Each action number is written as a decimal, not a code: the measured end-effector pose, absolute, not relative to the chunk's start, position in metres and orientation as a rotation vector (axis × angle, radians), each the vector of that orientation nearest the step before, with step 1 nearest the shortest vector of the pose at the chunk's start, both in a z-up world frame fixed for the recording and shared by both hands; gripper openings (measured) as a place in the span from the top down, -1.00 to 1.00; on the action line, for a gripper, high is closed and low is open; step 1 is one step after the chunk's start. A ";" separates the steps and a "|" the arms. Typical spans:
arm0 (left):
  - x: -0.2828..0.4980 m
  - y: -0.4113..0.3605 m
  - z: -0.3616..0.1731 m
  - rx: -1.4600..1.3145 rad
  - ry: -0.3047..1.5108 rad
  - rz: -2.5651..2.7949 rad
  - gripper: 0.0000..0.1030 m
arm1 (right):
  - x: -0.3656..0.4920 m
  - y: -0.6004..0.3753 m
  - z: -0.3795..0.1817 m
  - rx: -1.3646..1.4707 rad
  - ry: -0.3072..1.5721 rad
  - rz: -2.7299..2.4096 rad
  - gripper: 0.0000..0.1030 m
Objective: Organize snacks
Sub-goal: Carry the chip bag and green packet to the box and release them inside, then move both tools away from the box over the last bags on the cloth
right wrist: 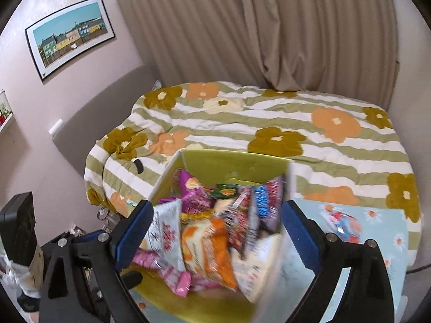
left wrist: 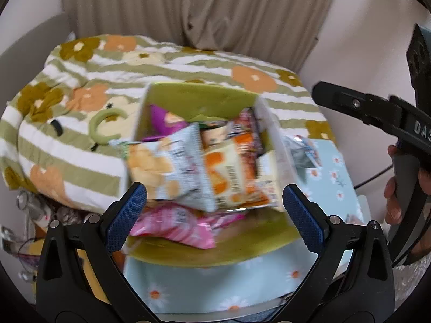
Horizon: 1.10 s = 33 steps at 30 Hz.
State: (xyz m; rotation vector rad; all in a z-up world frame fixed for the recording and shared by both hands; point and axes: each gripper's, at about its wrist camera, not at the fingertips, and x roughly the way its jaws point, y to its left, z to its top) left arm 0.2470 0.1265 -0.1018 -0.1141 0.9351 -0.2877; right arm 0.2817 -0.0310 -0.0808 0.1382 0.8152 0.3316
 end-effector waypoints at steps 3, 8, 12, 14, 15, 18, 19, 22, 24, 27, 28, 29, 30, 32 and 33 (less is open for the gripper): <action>0.238 0.100 -0.092 -0.098 0.910 -0.317 -0.96 | 0.259 -0.062 -0.069 0.139 0.784 0.297 -0.84; 0.220 0.043 -0.084 -0.089 0.900 -0.388 -0.95 | 0.216 -0.119 -0.058 0.122 0.750 0.214 -0.84; 0.204 -0.008 -0.085 -0.064 0.910 -0.439 -0.95 | 0.183 -0.165 -0.060 0.123 0.749 0.149 -0.84; 0.196 -0.030 -0.086 -0.064 0.914 -0.461 -0.95 | 0.168 -0.186 -0.065 0.130 0.756 0.124 -0.84; 0.192 -0.042 -0.087 -0.063 0.918 -0.474 -0.95 | 0.160 -0.197 -0.067 0.133 0.760 0.114 -0.84; 0.181 -0.073 -0.091 -0.051 0.929 -0.498 -0.96 | 0.139 -0.225 -0.075 0.128 0.775 0.071 -0.84; 0.178 -0.083 -0.093 -0.049 0.936 -0.507 -0.95 | 0.131 -0.237 -0.080 0.126 0.784 0.053 -0.84; 0.168 -0.107 -0.100 -0.046 0.955 -0.533 -0.96 | 0.113 -0.260 -0.091 0.136 0.805 0.024 -0.84; 0.162 -0.122 -0.107 -0.037 0.970 -0.548 -0.95 | 0.104 -0.271 -0.099 0.142 0.820 0.015 -0.84; 0.156 -0.142 -0.119 -0.012 0.992 -0.565 -0.95 | 0.091 -0.286 -0.114 0.144 0.843 0.003 -0.84; 0.155 -0.148 -0.124 -0.004 1.002 -0.568 -0.96 | 0.088 -0.292 -0.120 0.143 0.851 0.000 -0.84; 0.155 -0.153 -0.127 -0.001 1.008 -0.567 -0.96 | 0.085 -0.296 -0.125 0.141 0.857 -0.002 -0.84; 0.158 -0.157 -0.133 0.002 1.018 -0.566 -0.95 | 0.082 -0.300 -0.131 0.137 0.867 -0.003 -0.84; 0.165 -0.160 -0.142 0.001 1.032 -0.559 -0.96 | 0.078 -0.305 -0.142 0.126 0.887 -0.007 -0.84; 0.170 -0.162 -0.148 0.000 1.039 -0.552 -0.96 | 0.077 -0.306 -0.148 0.118 0.894 -0.005 -0.84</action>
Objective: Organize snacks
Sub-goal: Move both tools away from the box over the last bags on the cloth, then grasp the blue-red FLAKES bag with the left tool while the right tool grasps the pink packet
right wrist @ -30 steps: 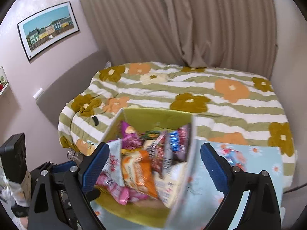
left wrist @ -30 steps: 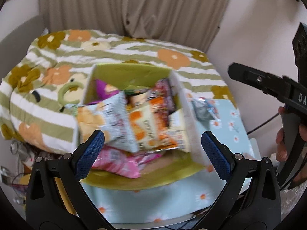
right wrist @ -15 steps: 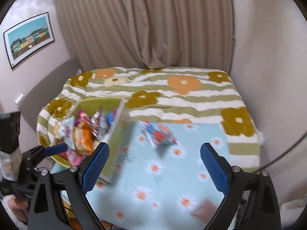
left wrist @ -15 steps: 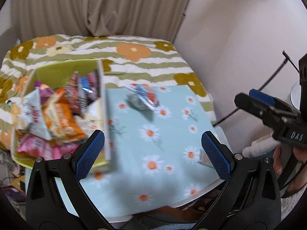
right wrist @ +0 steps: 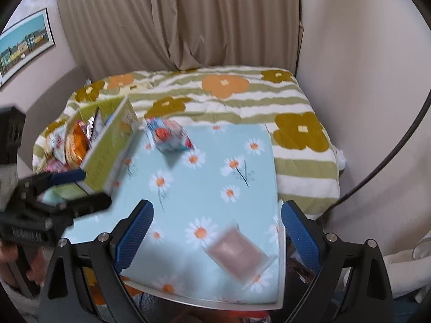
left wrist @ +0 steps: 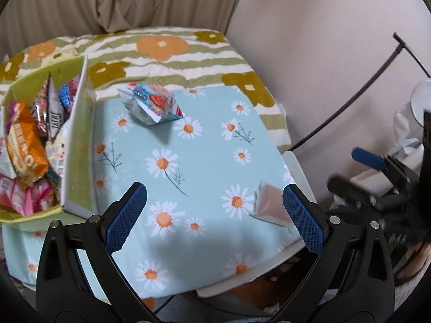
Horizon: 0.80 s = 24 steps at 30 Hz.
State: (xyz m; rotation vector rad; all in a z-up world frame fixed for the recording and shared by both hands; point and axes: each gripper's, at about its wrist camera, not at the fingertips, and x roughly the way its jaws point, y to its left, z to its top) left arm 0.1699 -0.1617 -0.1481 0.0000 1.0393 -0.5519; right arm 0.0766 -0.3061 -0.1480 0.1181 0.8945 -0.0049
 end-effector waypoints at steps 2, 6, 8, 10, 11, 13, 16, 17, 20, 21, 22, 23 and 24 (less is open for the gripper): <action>0.182 -0.163 -0.158 0.002 1.049 -0.535 -0.96 | 0.074 -0.309 -0.162 0.083 0.912 -0.001 -0.84; 0.218 -0.167 -0.178 0.040 1.053 -0.482 -0.96 | 0.075 -0.314 -0.190 0.005 0.965 0.003 -0.84; 0.240 -0.168 -0.186 0.067 1.062 -0.459 -0.96 | 0.078 -0.316 -0.206 -0.023 0.998 0.017 -0.84; 0.262 -0.170 -0.191 0.096 1.068 -0.443 -0.96 | 0.083 -0.316 -0.221 -0.053 1.036 0.041 -0.84; 0.272 -0.171 -0.192 0.115 1.066 -0.436 -0.96 | 0.085 -0.316 -0.226 -0.067 1.048 0.049 -0.84; 0.291 -0.174 -0.191 0.163 1.063 -0.425 -0.96 | 0.090 -0.313 -0.236 -0.112 1.076 0.073 -0.84; 0.322 -0.185 -0.186 0.248 1.078 -0.431 -0.96 | 0.098 -0.308 -0.249 -0.177 1.117 0.108 -0.84; 0.331 -0.188 -0.185 0.273 1.088 -0.423 -0.96 | 0.100 -0.307 -0.252 -0.192 1.128 0.121 -0.84; 0.365 -0.203 -0.194 0.352 1.162 -0.414 -0.96 | 0.109 -0.304 -0.266 -0.232 1.173 0.159 -0.84; 0.380 -0.208 -0.205 0.382 1.219 -0.411 -0.96 | 0.111 -0.301 -0.267 -0.239 1.183 0.164 -0.84; 0.387 -0.210 -0.211 0.396 1.245 -0.412 -0.96 | 0.114 -0.301 -0.273 -0.249 1.203 0.176 -0.84; 0.395 -0.213 -0.218 0.409 1.266 -0.413 -0.96 | 0.115 -0.300 -0.276 -0.254 1.212 0.179 -0.84; 0.401 -0.216 -0.224 0.422 1.280 -0.414 -0.96 | 0.117 -0.300 -0.279 -0.260 1.223 0.185 -0.84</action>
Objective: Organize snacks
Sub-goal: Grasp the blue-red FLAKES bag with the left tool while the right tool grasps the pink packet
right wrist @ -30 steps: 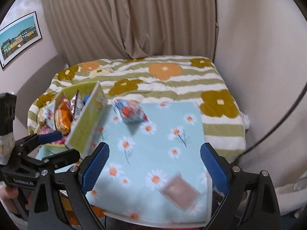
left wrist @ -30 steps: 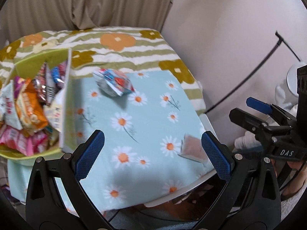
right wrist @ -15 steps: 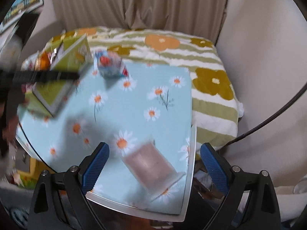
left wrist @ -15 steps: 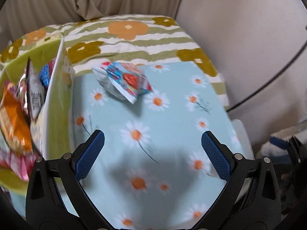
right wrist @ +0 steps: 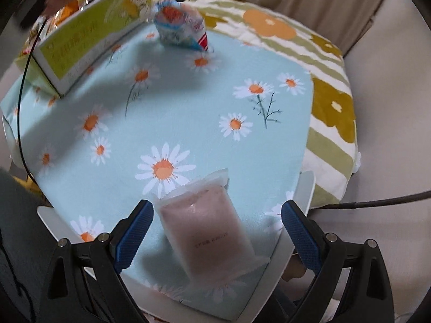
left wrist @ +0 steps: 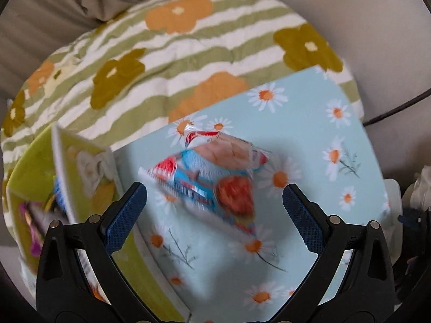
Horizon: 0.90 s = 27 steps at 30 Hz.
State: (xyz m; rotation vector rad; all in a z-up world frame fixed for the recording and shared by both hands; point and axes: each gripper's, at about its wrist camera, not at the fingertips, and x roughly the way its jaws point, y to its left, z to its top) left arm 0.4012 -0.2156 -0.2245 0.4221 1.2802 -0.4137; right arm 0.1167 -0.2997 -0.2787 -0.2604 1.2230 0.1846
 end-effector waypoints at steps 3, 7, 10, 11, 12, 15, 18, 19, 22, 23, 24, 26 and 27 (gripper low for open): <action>0.413 -0.221 -0.240 0.450 1.327 -0.429 -0.96 | 0.119 -0.301 -0.286 -0.272 1.247 0.207 -0.84; 0.423 -0.227 -0.257 0.496 1.369 -0.430 -0.96 | 0.121 -0.300 -0.294 -0.279 1.279 0.247 -0.84; 0.429 -0.226 -0.270 0.512 1.404 -0.416 -0.96 | 0.120 -0.295 -0.299 -0.297 1.294 0.269 -0.84; 0.430 -0.224 -0.274 0.514 1.415 -0.414 -0.96 | 0.120 -0.293 -0.301 -0.307 1.300 0.276 -0.84; 0.432 -0.222 -0.278 0.515 1.425 -0.415 -0.96 | 0.119 -0.291 -0.303 -0.316 1.304 0.280 -0.84; 0.431 -0.219 -0.288 0.553 1.441 -0.421 -0.95 | 0.118 -0.290 -0.308 -0.325 1.316 0.290 -0.84; 0.430 -0.215 -0.290 0.553 1.433 -0.443 -0.90 | 0.117 -0.292 -0.312 -0.326 1.325 0.290 -0.84; 0.431 -0.214 -0.290 0.539 1.434 -0.452 -0.80 | 0.117 -0.292 -0.313 -0.322 1.328 0.288 -0.84; 0.434 -0.213 -0.292 0.495 1.442 -0.483 -0.55 | 0.118 -0.295 -0.314 -0.306 1.333 0.282 -0.83; 0.434 -0.213 -0.291 0.488 1.434 -0.489 -0.54 | 0.118 -0.296 -0.315 -0.303 1.332 0.281 -0.83; 0.434 -0.214 -0.290 0.486 1.423 -0.497 -0.52 | 0.117 -0.297 -0.315 -0.299 1.332 0.280 -0.82; 0.431 -0.217 -0.289 0.484 1.402 -0.513 -0.45 | 0.116 -0.298 -0.316 -0.297 1.335 0.278 -0.75; 0.430 -0.218 -0.287 0.484 1.389 -0.519 -0.40 | 0.116 -0.298 -0.317 -0.298 1.339 0.276 -0.74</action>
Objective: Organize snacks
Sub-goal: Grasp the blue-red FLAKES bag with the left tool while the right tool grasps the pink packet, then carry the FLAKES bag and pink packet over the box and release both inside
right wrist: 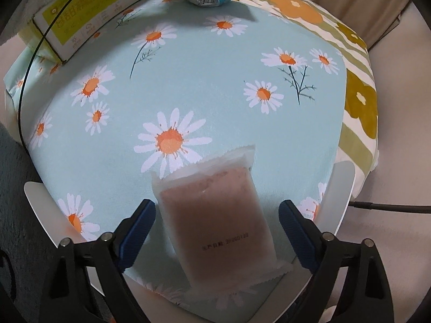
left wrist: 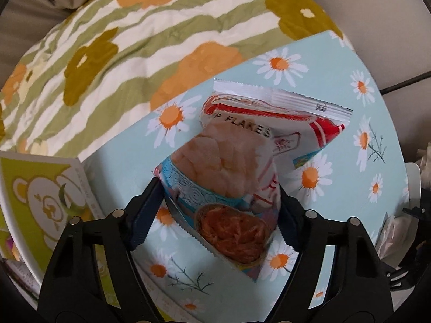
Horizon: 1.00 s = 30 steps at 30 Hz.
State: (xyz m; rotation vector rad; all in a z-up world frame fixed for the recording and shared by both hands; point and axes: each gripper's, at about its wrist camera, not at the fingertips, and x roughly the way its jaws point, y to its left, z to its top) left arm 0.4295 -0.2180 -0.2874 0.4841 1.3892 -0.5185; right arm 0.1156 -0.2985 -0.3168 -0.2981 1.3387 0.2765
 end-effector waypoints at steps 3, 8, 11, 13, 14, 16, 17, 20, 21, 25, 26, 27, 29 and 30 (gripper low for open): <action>0.425 -0.220 -0.284 0.470 1.373 -0.541 -0.23 | 0.112 -0.300 -0.321 -0.298 1.348 0.273 -0.55; 0.416 -0.220 -0.278 0.471 1.336 -0.547 -0.01 | 0.107 -0.302 -0.322 -0.280 1.333 0.264 -0.32; 0.409 -0.218 -0.273 0.451 1.325 -0.562 0.06 | 0.105 -0.302 -0.321 -0.280 1.323 0.257 -0.28; 0.405 -0.216 -0.270 0.440 1.315 -0.562 0.08 | 0.103 -0.300 -0.320 -0.284 1.312 0.245 -0.27; 0.403 -0.214 -0.268 0.429 1.311 -0.562 0.09 | 0.102 -0.300 -0.320 -0.274 1.310 0.240 -0.27; 0.397 -0.211 -0.261 0.401 1.299 -0.575 0.11 | 0.101 -0.302 -0.318 -0.242 1.308 0.230 -0.26; 0.393 -0.210 -0.257 0.392 1.289 -0.582 0.12 | 0.102 -0.304 -0.318 -0.225 1.306 0.224 -0.26; 0.381 -0.208 -0.242 0.375 1.252 -0.595 0.18 | 0.098 -0.307 -0.312 -0.166 1.295 0.196 -0.25; 0.376 -0.207 -0.236 0.364 1.239 -0.599 0.21 | 0.097 -0.308 -0.310 -0.148 1.291 0.187 -0.25; 0.362 -0.204 -0.228 0.331 1.220 -0.615 0.25 | 0.094 -0.309 -0.302 -0.114 1.275 0.155 -0.25; 0.358 -0.204 -0.227 0.325 1.221 -0.619 0.26 | 0.093 -0.309 -0.301 -0.108 1.269 0.151 -0.25; 0.352 -0.202 -0.225 0.312 1.218 -0.621 0.27 | 0.091 -0.308 -0.298 -0.101 1.258 0.149 -0.25; 0.341 -0.199 -0.220 0.285 1.209 -0.635 0.29 | 0.089 -0.306 -0.293 -0.091 1.243 0.150 -0.25; 0.335 -0.196 -0.216 0.264 1.201 -0.645 0.36 | 0.086 -0.304 -0.291 -0.085 1.236 0.148 -0.25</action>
